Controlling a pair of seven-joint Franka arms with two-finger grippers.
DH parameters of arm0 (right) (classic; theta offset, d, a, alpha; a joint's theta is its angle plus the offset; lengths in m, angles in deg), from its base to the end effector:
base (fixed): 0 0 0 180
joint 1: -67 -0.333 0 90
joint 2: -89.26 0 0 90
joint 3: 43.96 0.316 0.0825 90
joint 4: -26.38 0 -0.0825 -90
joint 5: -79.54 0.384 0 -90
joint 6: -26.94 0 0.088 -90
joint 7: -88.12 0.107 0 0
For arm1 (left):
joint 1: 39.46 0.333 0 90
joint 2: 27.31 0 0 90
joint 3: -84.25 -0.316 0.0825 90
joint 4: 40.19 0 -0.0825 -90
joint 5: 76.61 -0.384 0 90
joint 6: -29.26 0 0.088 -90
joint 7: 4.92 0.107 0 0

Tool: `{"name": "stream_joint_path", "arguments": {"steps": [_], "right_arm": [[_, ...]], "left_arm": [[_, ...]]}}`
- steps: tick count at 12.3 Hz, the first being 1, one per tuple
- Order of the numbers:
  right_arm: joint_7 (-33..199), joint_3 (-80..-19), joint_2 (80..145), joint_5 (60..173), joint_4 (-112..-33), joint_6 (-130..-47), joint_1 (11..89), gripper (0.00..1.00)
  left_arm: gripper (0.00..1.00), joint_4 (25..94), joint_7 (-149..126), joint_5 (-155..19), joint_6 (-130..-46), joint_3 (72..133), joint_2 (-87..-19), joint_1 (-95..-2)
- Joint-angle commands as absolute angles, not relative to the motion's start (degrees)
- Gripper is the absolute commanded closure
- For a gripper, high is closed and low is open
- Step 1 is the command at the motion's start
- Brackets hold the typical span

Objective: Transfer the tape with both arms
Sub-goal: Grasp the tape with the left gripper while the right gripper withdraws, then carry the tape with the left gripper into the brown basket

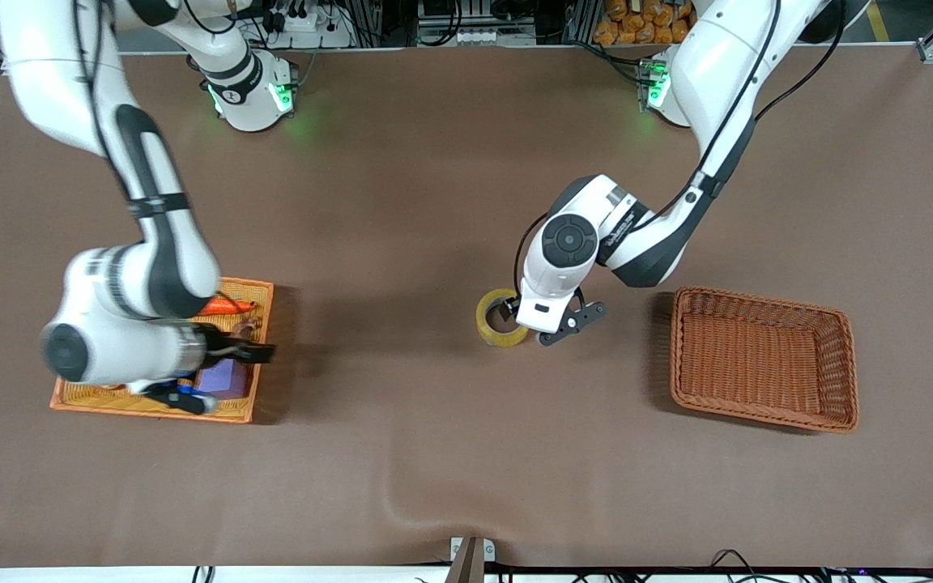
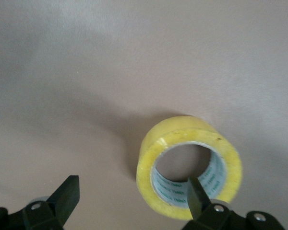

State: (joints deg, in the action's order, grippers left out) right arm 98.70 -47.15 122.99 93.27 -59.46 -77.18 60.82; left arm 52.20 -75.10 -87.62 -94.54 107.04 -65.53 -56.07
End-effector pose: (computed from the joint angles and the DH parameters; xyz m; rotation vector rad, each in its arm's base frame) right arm 0.6738 0.0603 0.3076 -2.9355 0.3203 0.4285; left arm 0.5548 -0.4009 0.2540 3.0410 0.7670 -0.1697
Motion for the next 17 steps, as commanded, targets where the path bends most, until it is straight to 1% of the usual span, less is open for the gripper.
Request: {"name": "stream_joint_path", "arguments": {"steps": [1,3,5,6,7,8,9,10,11,12,15,17], "right_arm": [[90.8,-46.2,113.3,85.7,-65.5,-75.0,64.7,0.00],[86.5,-46.2,106.5,81.0,-68.9,-75.0,65.5,0.00],[82.1,-46.3,100.8,79.1,-70.3,-74.8,66.2,0.00],[80.8,-46.3,99.0,78.4,-70.2,-73.9,66.3,0.00],[80.5,-46.3,97.2,78.3,-70.0,-73.6,66.3,0.00],[80.6,-46.2,95.3,78.3,-69.8,-72.3,66.2,0.00],[80.7,-46.2,93.6,78.3,-69.6,-70.3,66.1,0.00],[80.6,-46.2,92.3,78.2,-69.4,-69.8,66.1,0.00],[80.4,-46.2,91.5,77.0,-68.9,-69.6,66.1,0.00],[79.4,-46.2,91.3,75.7,-67.8,-68.6,66.1,0.00],[79.4,-46.2,91.2,76.6,-66.1,-65.4,67.4,0.00],[79.6,-46.5,89.5,78.1,-66.1,-63.2,68.2,0.00]], "left_arm": [[0.12,51.2,-76.2,-89.2,-95.2,106.7,-67.9,-56.8],[0.16,51.5,-77.8,-89.2,-96.2,106.7,-68.9,-57.5],[0.40,51.5,-78.2,-89.2,-98.4,106.7,-70.3,-57.4],[0.44,51.4,-79.1,-89.3,-99.3,106.6,-71.2,-57.4],[0.62,51.5,-79.2,-89.8,-99.9,106.4,-71.8,-57.4],[0.89,51.5,-79.2,-91.0,-100.1,105.9,-72.0,-57.3],[0.96,51.6,-79.1,-91.2,-100.0,105.7,-72.0,-56.7],[0.97,51.5,-78.8,-91.4,-100.0,105.3,-71.7,-56.0],[1.00,51.3,-78.7,-92.9,-100.0,103.5,-70.9,-55.9],[1.00,51.3,-78.6,-94.3,-99.8,103.1,-69.1,-54.9],[1.00,51.5,-73.9,-94.5,-99.1,103.4,-62.9,-46.3],[1.00,51.4,-69.6,-94.5,-97.4,103.6,-60.0,-40.4]]}}
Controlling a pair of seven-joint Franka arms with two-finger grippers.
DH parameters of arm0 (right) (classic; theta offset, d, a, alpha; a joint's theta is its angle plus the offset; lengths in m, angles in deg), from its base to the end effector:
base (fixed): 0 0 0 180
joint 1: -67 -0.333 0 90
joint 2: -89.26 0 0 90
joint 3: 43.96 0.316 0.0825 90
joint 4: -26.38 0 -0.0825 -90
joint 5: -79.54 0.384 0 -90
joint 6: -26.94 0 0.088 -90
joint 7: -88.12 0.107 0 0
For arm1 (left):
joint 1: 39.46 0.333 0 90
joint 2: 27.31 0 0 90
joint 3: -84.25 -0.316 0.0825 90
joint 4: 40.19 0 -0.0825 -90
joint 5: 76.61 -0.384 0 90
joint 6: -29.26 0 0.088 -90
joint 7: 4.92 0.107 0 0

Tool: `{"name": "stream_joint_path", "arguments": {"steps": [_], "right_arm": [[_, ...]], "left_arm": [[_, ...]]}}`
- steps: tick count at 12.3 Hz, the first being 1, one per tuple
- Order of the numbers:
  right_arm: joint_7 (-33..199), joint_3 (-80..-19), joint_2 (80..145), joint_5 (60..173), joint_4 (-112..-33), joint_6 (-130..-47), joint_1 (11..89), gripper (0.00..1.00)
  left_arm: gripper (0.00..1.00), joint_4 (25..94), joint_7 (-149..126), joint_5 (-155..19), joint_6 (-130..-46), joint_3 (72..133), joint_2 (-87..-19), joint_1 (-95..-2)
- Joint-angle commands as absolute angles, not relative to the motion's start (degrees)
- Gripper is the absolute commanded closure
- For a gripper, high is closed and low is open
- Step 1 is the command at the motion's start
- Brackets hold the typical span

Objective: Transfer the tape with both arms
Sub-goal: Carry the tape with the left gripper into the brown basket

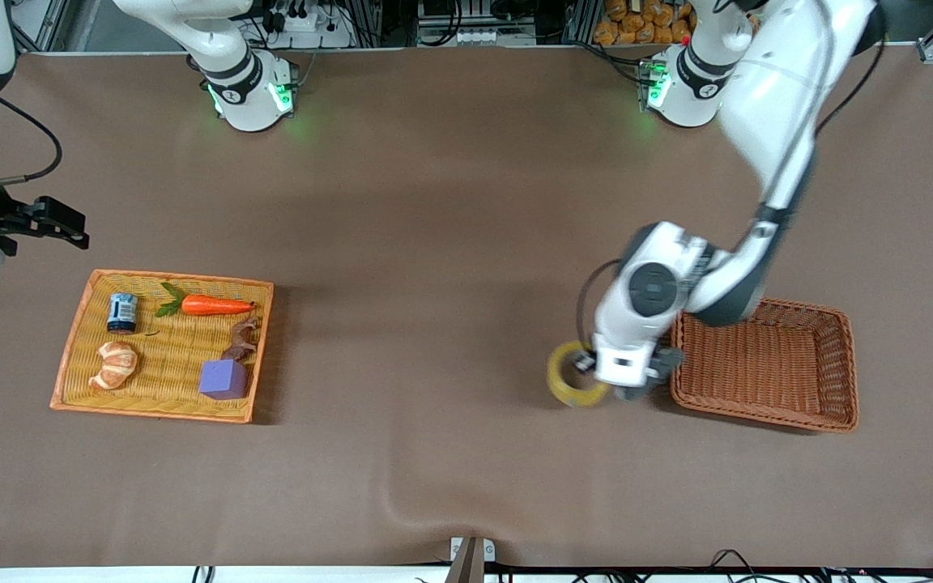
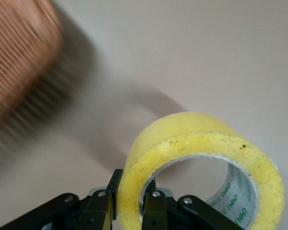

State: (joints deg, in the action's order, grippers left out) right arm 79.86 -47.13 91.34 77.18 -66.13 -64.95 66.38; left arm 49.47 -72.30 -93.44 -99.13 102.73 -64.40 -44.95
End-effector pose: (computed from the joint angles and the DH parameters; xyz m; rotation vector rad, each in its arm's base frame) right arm 0.5654 -0.0289 0.5864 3.0980 0.1581 -0.0790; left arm 0.6620 -0.2471 0.2853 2.9585 0.9964 0.1255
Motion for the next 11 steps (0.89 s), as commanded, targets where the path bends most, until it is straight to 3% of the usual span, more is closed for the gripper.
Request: {"name": "stream_joint_path", "arguments": {"steps": [1,4,11], "right_arm": [[79.7,-46.6,89.2,78.2,-66.1,-63.2,68.8,0.00],[80.7,-45.8,88.6,78.2,-66.2,-61.6,69.7,0.00],[80.9,-42.2,88.3,78.1,-66.1,-60.4,73.2,0.00]], "left_arm": [[1.00,51.5,-64.6,-94.4,-96.5,103.7,-59.0,-37.0],[1.00,52.7,-52.4,-93.8,-90.7,103.8,-57.6,-30.2],[1.00,65.1,-49.6,-94.4,-90.4,104.0,-54.0,-24.1]]}}
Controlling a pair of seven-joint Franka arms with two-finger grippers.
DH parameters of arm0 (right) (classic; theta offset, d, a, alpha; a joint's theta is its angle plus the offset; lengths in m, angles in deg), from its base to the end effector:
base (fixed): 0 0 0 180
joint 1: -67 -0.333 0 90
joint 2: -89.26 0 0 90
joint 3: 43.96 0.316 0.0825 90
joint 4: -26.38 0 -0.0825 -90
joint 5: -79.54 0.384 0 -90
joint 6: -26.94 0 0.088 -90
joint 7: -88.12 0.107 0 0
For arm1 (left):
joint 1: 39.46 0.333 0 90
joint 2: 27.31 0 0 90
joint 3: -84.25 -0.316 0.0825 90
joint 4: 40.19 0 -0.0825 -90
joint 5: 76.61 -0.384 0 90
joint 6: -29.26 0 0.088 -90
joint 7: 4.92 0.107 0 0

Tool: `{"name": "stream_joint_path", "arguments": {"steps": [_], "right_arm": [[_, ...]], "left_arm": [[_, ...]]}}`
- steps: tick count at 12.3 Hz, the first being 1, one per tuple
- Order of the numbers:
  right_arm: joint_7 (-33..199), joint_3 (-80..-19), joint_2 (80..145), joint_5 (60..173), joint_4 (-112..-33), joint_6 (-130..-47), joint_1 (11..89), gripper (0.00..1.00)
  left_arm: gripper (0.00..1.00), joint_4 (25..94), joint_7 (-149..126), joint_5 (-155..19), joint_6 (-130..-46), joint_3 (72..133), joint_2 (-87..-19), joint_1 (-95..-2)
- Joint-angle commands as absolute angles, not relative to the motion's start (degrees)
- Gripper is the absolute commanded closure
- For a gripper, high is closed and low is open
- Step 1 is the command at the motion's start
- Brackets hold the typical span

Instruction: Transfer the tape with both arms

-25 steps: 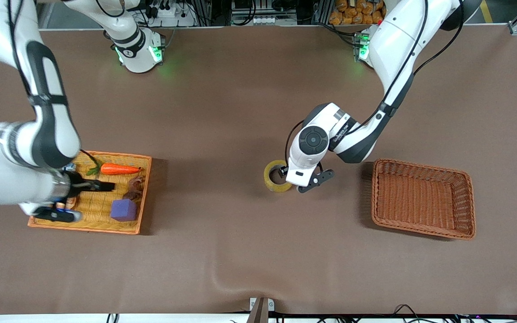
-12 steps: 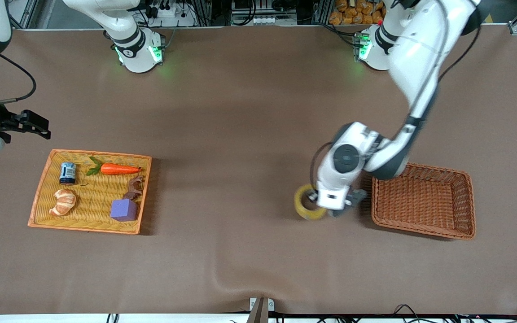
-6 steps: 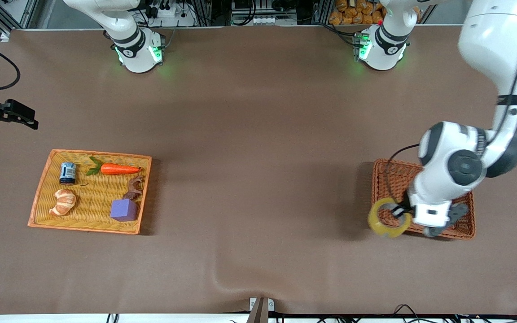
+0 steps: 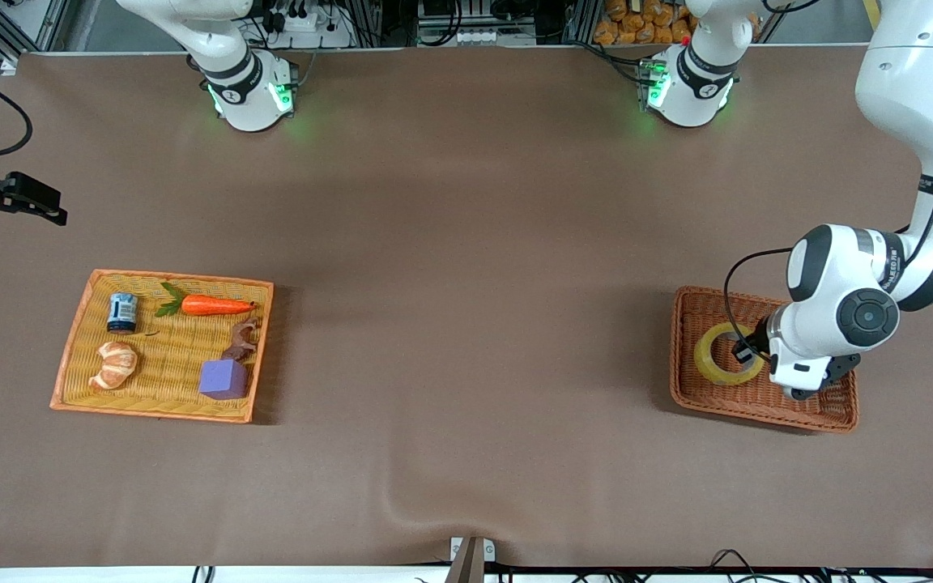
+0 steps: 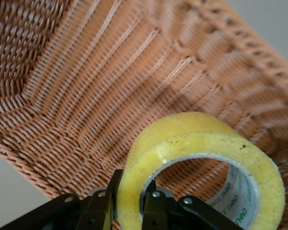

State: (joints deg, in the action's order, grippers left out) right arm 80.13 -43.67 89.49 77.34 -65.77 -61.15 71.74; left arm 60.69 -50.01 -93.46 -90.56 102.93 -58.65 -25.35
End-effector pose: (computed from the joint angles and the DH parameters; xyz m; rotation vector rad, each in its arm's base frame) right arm 0.5486 -0.0469 0.6019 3.1077 0.0963 -0.1222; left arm 0.6407 -0.0211 0.2551 -2.8781 -0.8373 0.1979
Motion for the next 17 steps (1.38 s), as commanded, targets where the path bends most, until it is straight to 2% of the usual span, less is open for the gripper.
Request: {"name": "stream_joint_path", "arguments": {"steps": [1,2,3,8,10,13,15,17], "right_arm": [[80.9,-42.3,88.3,78.2,-66.1,-60.6,73.2,0.00],[80.9,-42.3,88.3,78.2,-66.1,-60.9,73.2,0.00],[80.9,-42.3,88.3,78.2,-66.1,-60.9,73.2,0.00],[86.0,-42.2,87.9,78.2,-66.1,-59.6,72.7,0.00],[86.2,-42.4,87.8,78.2,-66.1,-59.6,72.4,0.00],[85.4,-42.8,87.3,78.2,-66.2,-58.2,72.8,0.00],[85.3,-42.8,87.0,78.2,-66.2,-58.0,72.9,0.00],[85.4,-42.7,87.0,78.2,-66.2,-58.4,72.8,0.00]], "left_arm": [[1.00,66.1,-49.7,-94.4,-90.4,104.0,-53.7,-24.1],[0.63,66.2,-49.6,-94.4,-90.4,104.0,-53.5,-24.1],[0.01,65.5,-49.6,-94.4,-90.4,104.0,-52.8,-24.1],[0.00,56.5,-46.1,-94.3,-89.7,105.8,-42.8,-24.6],[0.00,53.2,-44.0,-93.8,-84.0,106.5,-37.4,-24.5],[0.00,52.4,-35.1,-88.5,-81.1,107.3,-31.2,-22.7],[0.00,49.4,-28.7,-82.4,-74.8,106.0,-29.0,-22.7],[0.00,49.5,-27.5,-78.2,-70.8,103.0,-26.0,-24.0]]}}
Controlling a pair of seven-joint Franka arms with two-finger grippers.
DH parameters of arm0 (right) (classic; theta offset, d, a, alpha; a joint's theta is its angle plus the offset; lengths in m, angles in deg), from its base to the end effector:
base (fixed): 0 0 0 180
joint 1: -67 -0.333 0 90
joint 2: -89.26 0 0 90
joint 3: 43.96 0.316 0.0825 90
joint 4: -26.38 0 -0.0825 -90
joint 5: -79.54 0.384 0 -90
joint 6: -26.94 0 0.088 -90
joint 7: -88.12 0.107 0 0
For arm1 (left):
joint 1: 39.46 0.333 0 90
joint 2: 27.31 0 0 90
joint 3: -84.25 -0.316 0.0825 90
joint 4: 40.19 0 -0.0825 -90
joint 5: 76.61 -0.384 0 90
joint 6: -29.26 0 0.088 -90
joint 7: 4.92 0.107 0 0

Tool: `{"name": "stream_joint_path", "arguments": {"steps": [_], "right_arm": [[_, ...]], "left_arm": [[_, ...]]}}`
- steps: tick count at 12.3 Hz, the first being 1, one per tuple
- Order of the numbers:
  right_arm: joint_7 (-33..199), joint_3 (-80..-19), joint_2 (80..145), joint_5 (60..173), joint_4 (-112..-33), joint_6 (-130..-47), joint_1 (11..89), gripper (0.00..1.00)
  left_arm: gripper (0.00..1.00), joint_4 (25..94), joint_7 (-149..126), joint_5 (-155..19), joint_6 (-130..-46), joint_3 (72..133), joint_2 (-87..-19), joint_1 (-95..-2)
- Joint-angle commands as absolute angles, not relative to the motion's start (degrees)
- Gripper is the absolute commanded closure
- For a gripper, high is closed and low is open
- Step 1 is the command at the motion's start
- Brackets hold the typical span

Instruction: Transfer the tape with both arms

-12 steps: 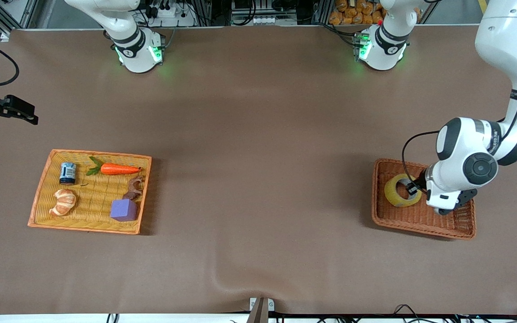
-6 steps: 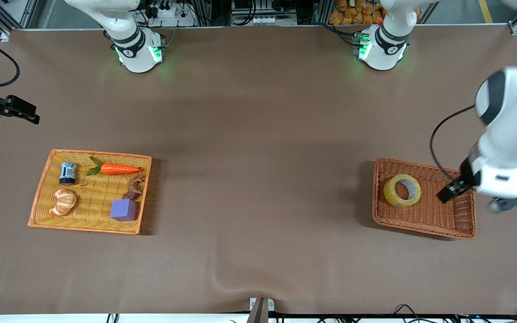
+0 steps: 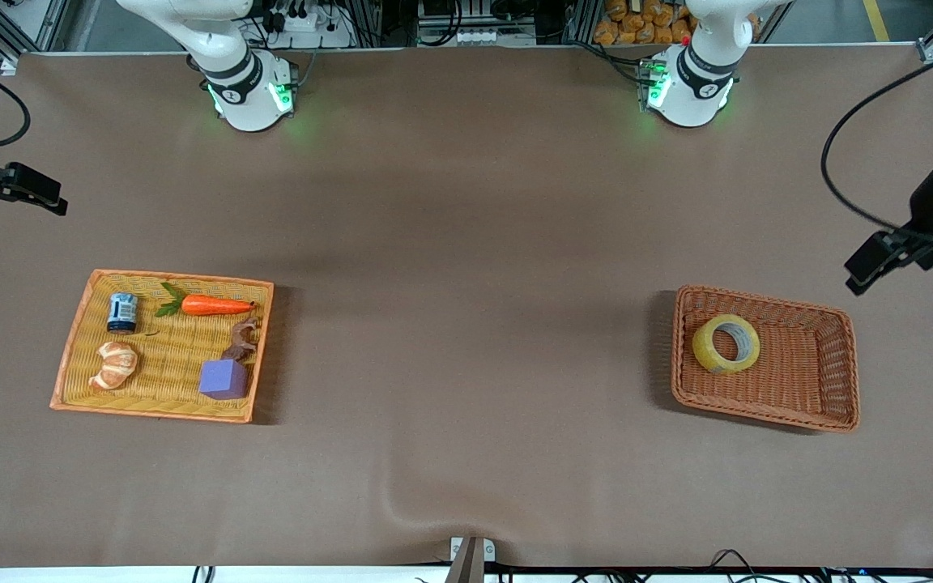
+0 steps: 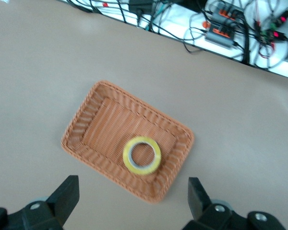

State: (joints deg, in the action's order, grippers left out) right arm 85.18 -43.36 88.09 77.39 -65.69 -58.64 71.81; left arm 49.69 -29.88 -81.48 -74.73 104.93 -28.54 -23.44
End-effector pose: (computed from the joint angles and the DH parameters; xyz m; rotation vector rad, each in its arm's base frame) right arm 0.5372 -0.0438 0.6125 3.1060 -0.0362 -0.1477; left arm 0.5828 -0.0381 0.6386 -3.0571 -0.5312 -0.3714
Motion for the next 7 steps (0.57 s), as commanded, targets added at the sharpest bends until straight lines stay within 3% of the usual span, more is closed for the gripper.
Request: {"name": "stream_joint_path", "arguments": {"steps": [1,4,7], "right_arm": [[85.4,-42.8,87.1,78.2,-66.2,-58.5,72.8,0.00],[85.4,-42.7,87.0,78.2,-66.1,-58.4,72.7,0.00],[85.5,-42.8,87.1,78.2,-66.2,-58.5,72.8,0.00]], "left_arm": [[0.00,49.5,-27.2,-77.8,-67.7,100.3,-24.6,-27.4],[0.00,49.7,-20.5,-77.7,-63.3,90.9,-23.0,-35.4],[0.00,50.9,-18.1,-76.8,-63.1,89.5,-22.3,-36.0]]}}
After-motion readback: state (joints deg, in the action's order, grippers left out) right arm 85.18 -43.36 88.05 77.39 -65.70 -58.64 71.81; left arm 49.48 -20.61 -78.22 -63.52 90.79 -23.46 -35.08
